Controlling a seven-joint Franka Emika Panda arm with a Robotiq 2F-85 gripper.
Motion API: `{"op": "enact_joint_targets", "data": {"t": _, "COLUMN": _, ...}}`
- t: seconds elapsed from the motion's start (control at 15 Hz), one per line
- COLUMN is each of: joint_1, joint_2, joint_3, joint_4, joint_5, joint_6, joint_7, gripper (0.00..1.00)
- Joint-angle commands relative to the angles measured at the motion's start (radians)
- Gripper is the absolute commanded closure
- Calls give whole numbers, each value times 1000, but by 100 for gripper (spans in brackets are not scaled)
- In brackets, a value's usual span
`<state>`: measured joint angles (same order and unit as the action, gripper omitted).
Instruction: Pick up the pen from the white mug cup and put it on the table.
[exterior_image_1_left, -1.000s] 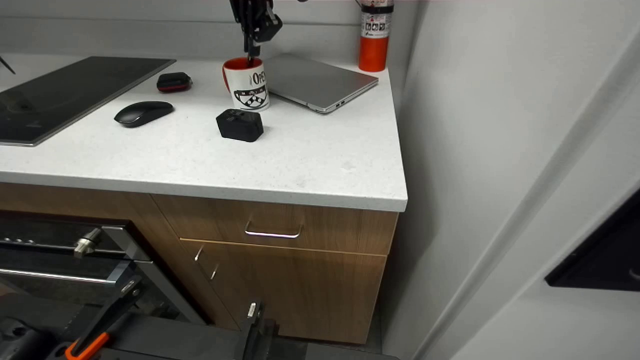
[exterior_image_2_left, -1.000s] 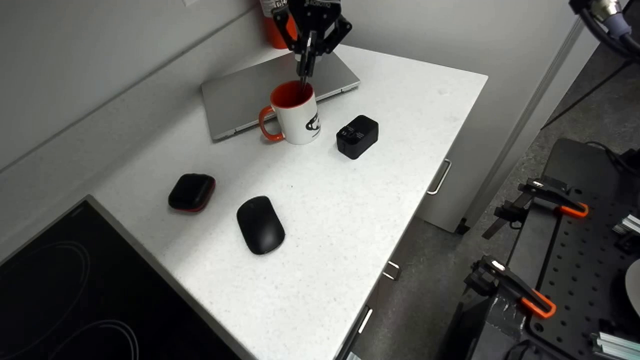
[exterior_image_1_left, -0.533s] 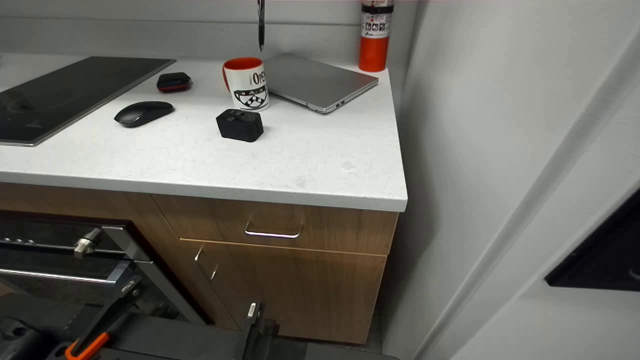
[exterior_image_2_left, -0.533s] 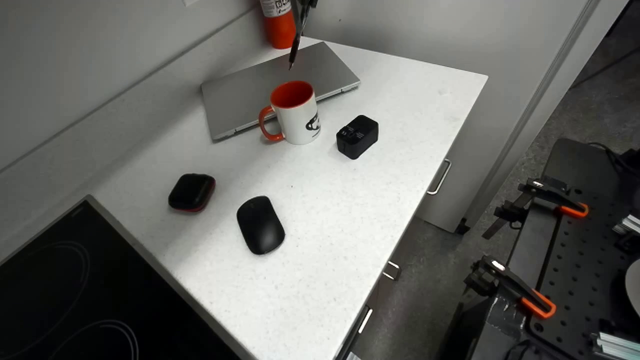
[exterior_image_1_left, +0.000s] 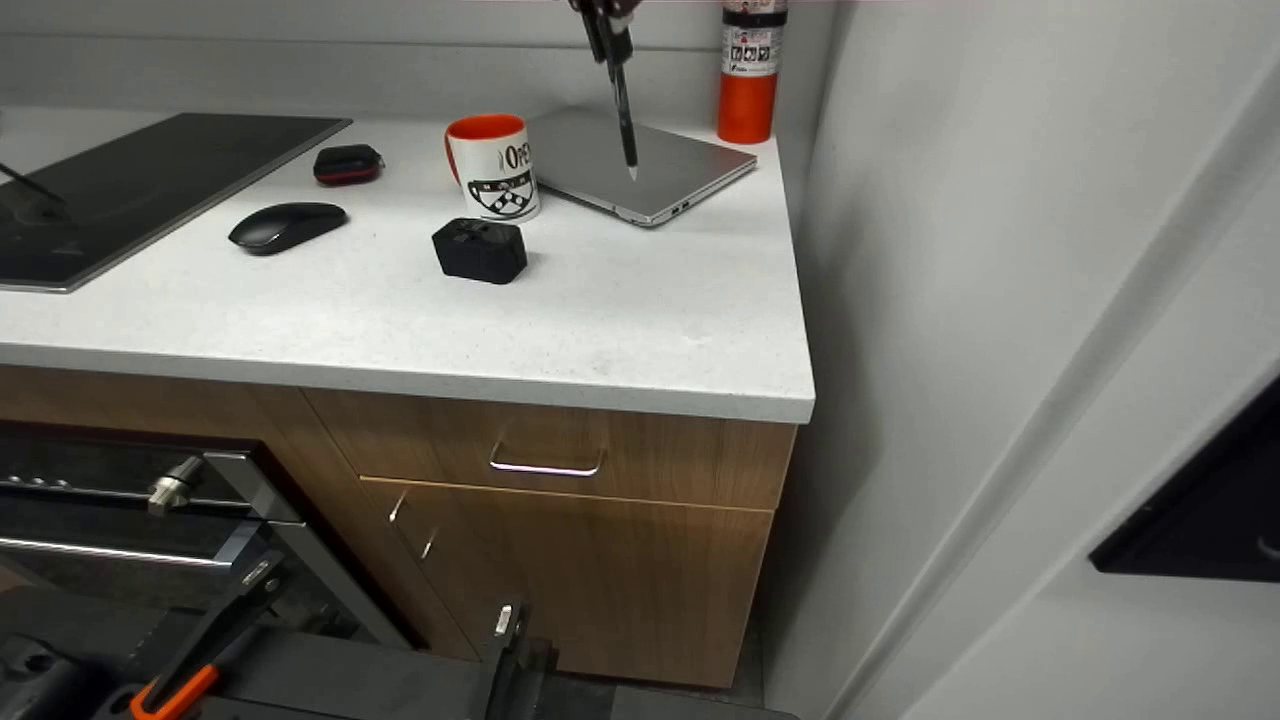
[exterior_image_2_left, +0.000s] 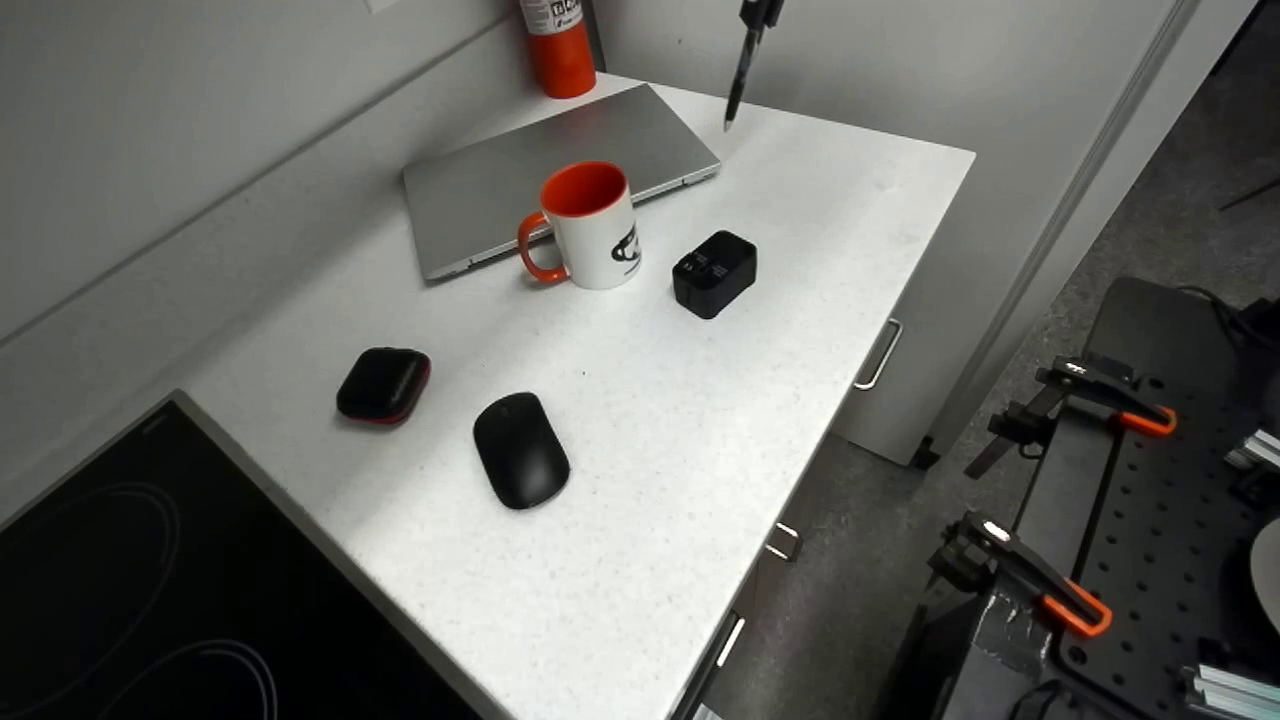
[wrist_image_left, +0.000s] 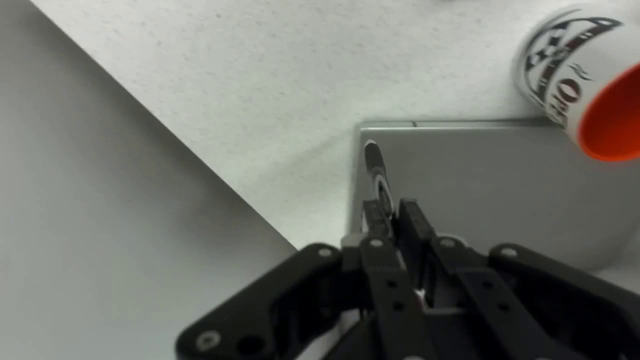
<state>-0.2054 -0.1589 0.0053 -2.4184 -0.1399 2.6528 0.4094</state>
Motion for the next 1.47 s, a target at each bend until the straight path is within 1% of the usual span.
{"op": "enact_joint_targets", "data": {"t": 0.0, "joint_1": -206, "joint_2": 17, "joint_3": 174, "joint_4": -19, "joint_5": -277, "joint_6": 3, "joint_7": 253, "gripper": 97}}
{"op": "enact_joint_targets", "data": {"t": 0.07, "joint_1": -243, "joint_2": 25, "joint_3": 205, "joint_4": -14, "joint_5": -362, "joint_6": 0, "joint_7": 333, "gripper": 97}}
{"op": "enact_joint_targets", "data": {"t": 0.13, "joint_1": -238, "joint_2": 46, "joint_3": 211, "joint_4": -4, "joint_5": -427, "joint_6": -11, "joint_7": 403, "gripper": 97}}
{"op": "enact_joint_targets", "data": {"t": 0.2, "joint_1": -263, "joint_2": 49, "joint_3": 243, "joint_4": -2, "joint_5": -491, "joint_6": -18, "joint_7": 476, "gripper": 97}}
{"op": "enact_joint_targets", "data": {"t": 0.27, "joint_1": -241, "joint_2": 69, "joint_3": 253, "joint_4": 1, "joint_5": -559, "joint_6": -36, "joint_7": 548, "gripper": 97}}
{"op": "enact_joint_targets", "data": {"t": 0.33, "joint_1": -133, "joint_2": 91, "joint_3": 177, "joint_4": 13, "joint_5": -618, "joint_6": -74, "joint_7": 603, "gripper": 97}}
{"op": "enact_joint_targets", "data": {"t": 0.47, "joint_1": -59, "joint_2": 152, "joint_3": 162, "joint_4": 45, "joint_5": -647, "joint_6": -124, "joint_7": 653, "gripper": 97}}
{"op": "enact_joint_targets", "data": {"t": 0.53, "joint_1": -20, "joint_2": 185, "joint_3": 149, "joint_4": 63, "joint_5": -646, "joint_6": -145, "joint_7": 658, "gripper": 97}}
{"op": "enact_joint_targets", "data": {"t": 0.67, "joint_1": 46, "joint_2": 252, "joint_3": 119, "joint_4": 106, "joint_5": -609, "joint_6": -174, "joint_7": 630, "gripper": 97}}
{"op": "enact_joint_targets", "data": {"t": 0.73, "joint_1": 71, "joint_2": 285, "joint_3": 101, "joint_4": 133, "joint_5": -585, "joint_6": -183, "joint_7": 614, "gripper": 97}}
{"op": "enact_joint_targets", "data": {"t": 0.87, "joint_1": 112, "joint_2": 341, "joint_3": 62, "joint_4": 184, "joint_5": -584, "joint_6": -197, "joint_7": 624, "gripper": 97}}
{"op": "enact_joint_targets", "data": {"t": 0.93, "joint_1": 127, "joint_2": 366, "joint_3": 44, "joint_4": 207, "joint_5": -571, "joint_6": -210, "joint_7": 606, "gripper": 97}}
{"op": "enact_joint_targets", "data": {"t": 1.0, "joint_1": 142, "joint_2": 385, "joint_3": 26, "joint_4": 226, "joint_5": -570, "joint_6": -226, "joint_7": 608, "gripper": 70}}
{"op": "enact_joint_targets", "data": {"t": 1.07, "joint_1": 151, "joint_2": 398, "joint_3": 12, "joint_4": 238, "joint_5": -556, "joint_6": -233, "joint_7": 591, "gripper": 62}}
{"op": "enact_joint_targets", "data": {"t": 1.13, "joint_1": 159, "joint_2": 405, "joint_3": -2, "joint_4": 247, "joint_5": -541, "joint_6": -239, "joint_7": 580, "gripper": 56}}
{"op": "enact_joint_targets", "data": {"t": 1.2, "joint_1": 164, "joint_2": 411, "joint_3": -14, "joint_4": 254, "joint_5": -529, "joint_6": -241, "joint_7": 574, "gripper": 48}}
{"op": "enact_joint_targets", "data": {"t": 1.33, "joint_1": 174, "joint_2": 417, "joint_3": -35, "joint_4": 265, "joint_5": -501, "joint_6": -241, "joint_7": 562, "gripper": 34}}
{"op": "enact_joint_targets", "data": {"t": 1.4, "joint_1": 178, "joint_2": 418, "joint_3": -43, "joint_4": 268, "joint_5": -487, "joint_6": -240, "joint_7": 555, "gripper": 25}}
